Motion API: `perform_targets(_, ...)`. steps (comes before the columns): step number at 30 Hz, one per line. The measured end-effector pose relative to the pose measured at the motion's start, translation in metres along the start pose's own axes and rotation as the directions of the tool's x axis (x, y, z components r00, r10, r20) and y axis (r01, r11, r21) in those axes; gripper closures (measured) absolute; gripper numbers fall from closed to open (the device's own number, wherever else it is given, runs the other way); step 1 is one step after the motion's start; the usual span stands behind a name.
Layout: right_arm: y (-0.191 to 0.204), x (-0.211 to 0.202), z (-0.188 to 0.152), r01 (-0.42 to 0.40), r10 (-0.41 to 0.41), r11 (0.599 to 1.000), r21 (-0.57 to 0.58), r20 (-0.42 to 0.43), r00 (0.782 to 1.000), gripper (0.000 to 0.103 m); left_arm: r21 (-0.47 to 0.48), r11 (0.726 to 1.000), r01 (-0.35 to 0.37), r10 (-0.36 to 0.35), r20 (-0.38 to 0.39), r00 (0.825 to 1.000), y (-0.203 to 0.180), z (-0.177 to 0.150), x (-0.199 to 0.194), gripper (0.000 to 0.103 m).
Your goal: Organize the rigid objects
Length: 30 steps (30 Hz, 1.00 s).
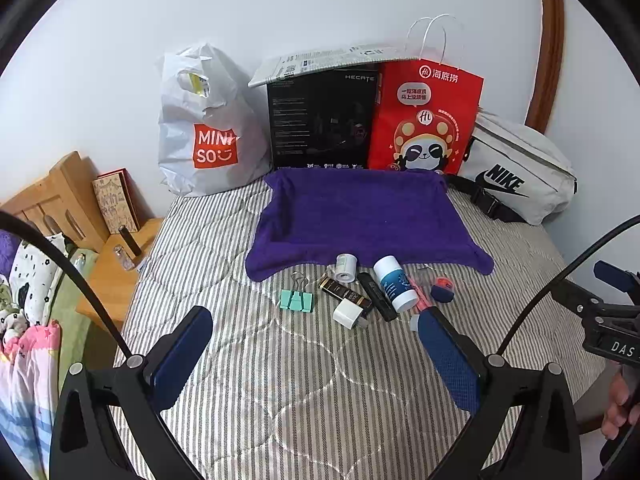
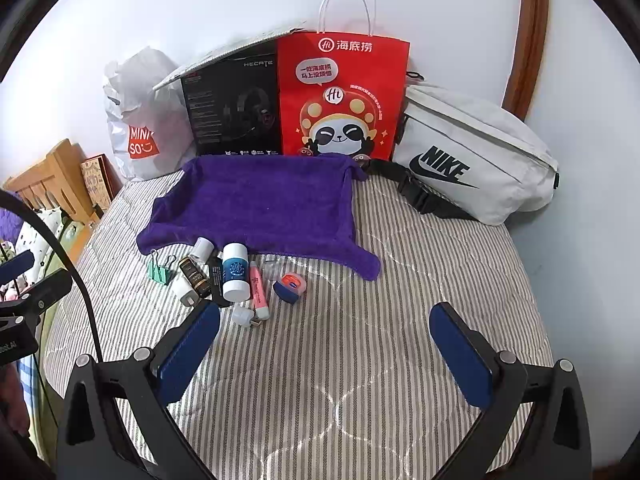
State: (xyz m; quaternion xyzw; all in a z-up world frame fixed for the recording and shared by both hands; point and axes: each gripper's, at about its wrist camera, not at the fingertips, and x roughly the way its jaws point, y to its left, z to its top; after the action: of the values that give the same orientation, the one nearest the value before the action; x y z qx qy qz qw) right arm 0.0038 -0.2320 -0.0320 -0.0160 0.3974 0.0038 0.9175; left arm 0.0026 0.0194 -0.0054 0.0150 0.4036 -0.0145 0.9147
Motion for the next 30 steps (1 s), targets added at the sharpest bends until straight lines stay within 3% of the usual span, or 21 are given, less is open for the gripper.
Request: perform_targets(30,-0.0011,-0.0022,0.0010,-0.013,0.013,1.000,0.015,-0.001,1.000,0.000,0.023,1.000,-0.011,0.011,-0.005,1.000,-0.0040,-0.0047,0.0006,0.000)
